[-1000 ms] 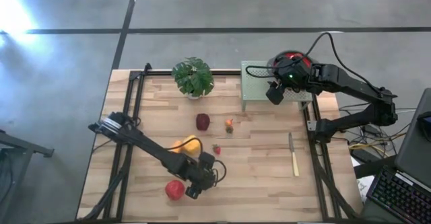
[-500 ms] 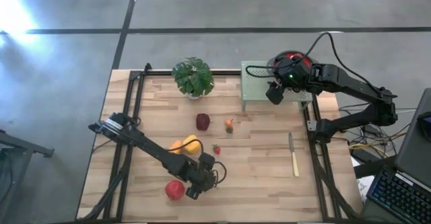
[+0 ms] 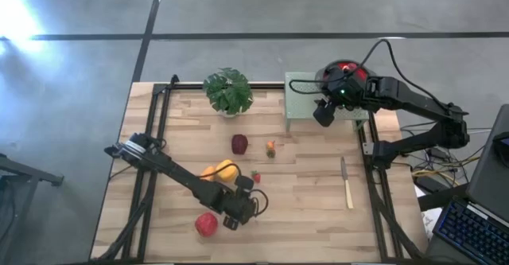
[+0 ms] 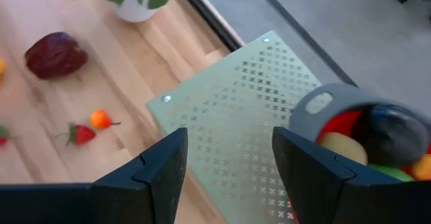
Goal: Pick & Place Fruit
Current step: Put the red strawberry into the red strainer bowl on the shelf
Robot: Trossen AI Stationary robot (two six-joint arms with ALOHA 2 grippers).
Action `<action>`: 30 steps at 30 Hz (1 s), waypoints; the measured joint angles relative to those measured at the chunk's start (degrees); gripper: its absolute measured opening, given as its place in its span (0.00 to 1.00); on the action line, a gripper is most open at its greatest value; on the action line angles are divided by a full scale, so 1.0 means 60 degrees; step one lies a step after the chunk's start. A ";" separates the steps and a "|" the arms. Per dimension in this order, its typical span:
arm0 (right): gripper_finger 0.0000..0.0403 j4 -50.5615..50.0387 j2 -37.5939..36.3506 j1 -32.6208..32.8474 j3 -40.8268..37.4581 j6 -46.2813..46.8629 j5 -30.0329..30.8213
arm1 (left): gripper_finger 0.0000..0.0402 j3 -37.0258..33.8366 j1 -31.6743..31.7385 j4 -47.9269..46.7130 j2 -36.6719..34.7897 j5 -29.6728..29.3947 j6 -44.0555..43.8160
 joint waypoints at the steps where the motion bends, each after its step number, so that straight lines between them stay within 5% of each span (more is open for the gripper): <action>1: 0.53 0.0008 0.0000 0.0107 -0.0034 -0.0001 -0.0024 | 0.25 -0.0006 0.0001 -0.0012 -0.0042 -0.0001 0.0000; 15: 0.59 0.1234 0.0000 0.2752 -0.1171 0.0307 -0.0023 | 0.22 -0.0002 0.0011 0.0017 -0.0460 -0.0423 -0.0843; 24: 0.59 0.4267 -0.0003 0.5702 -0.3086 0.0040 0.0100 | 0.22 0.0002 0.0042 0.0079 -0.1103 -0.0430 -0.1656; 30: 0.55 0.6748 0.0046 0.7783 -0.4415 -0.0413 0.1597 | 0.22 0.0013 0.0280 0.0585 -0.1545 -0.0432 -0.2191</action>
